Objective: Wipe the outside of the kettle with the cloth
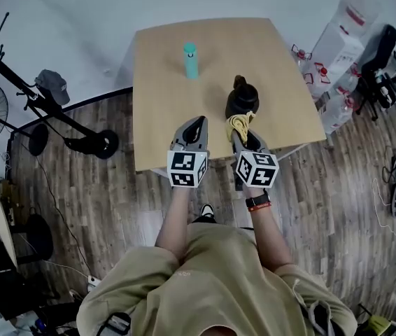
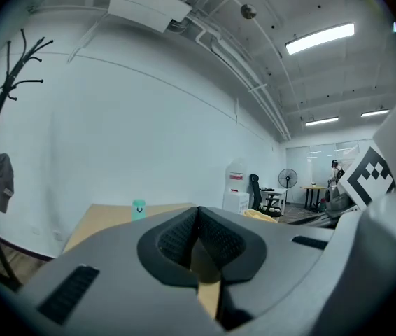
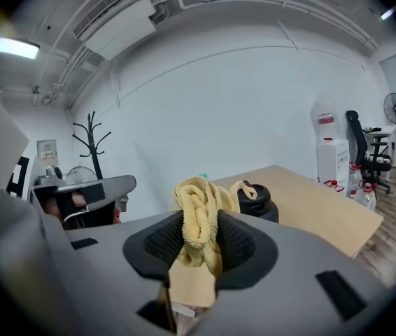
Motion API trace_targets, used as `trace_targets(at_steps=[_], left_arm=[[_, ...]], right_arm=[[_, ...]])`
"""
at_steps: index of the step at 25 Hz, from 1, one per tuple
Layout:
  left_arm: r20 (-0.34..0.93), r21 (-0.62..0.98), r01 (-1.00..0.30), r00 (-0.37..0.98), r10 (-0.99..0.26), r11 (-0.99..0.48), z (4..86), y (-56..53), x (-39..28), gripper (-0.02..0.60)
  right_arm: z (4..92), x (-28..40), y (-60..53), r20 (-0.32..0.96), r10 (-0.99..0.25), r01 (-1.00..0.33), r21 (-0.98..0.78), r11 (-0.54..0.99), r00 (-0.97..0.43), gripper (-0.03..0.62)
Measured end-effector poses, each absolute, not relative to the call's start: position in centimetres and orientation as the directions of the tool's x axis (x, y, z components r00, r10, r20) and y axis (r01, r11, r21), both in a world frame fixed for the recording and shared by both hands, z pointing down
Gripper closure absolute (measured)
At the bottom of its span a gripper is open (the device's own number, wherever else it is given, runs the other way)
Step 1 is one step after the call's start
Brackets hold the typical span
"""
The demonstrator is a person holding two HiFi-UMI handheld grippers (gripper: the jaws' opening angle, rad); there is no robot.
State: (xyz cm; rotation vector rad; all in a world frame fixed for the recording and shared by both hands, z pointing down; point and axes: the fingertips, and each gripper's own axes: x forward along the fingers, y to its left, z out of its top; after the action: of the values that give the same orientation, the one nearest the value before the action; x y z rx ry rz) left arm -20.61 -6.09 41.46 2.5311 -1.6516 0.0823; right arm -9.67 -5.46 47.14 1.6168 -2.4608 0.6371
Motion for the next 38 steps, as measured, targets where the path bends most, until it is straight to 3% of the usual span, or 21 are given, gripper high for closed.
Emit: trace_targets(at_steps=[5, 10, 22, 38], left_arm=[[0.142, 0.074, -0.914, 0.406, -0.903, -0.4, 42.9, -10.1, -21.5, 0.558], [0.156, 0.064, -0.93, 0.368, -0.917, -0.362, 43.8, -12.6, -21.8, 0.558], [0.178, 0.054, -0.968, 0.252, -0.951, -0.247, 44.7, -15.7, -25.9, 0.558], [0.232, 0.067, -0.98, 0.197, -0.953, -0.187, 47.3, -16.1, -27.7, 0.558]], right_arm=[[49.1, -10.8, -9.6, 0.365, -0.834, -0.9, -0.301, 0.315, -0.414, 0.454], [52.4, -11.2, -13.6, 0.456, -0.819, -0.936, -0.214, 0.279, -0.348, 0.457], [56.6, -14.4, -22.8, 0.502, -0.792, -0.937, -0.228, 0.266, -0.347, 0.457], [59.9, -12.8, -25.6, 0.591, -0.764, -0.961, -0.236, 0.142, -0.258, 0.457]])
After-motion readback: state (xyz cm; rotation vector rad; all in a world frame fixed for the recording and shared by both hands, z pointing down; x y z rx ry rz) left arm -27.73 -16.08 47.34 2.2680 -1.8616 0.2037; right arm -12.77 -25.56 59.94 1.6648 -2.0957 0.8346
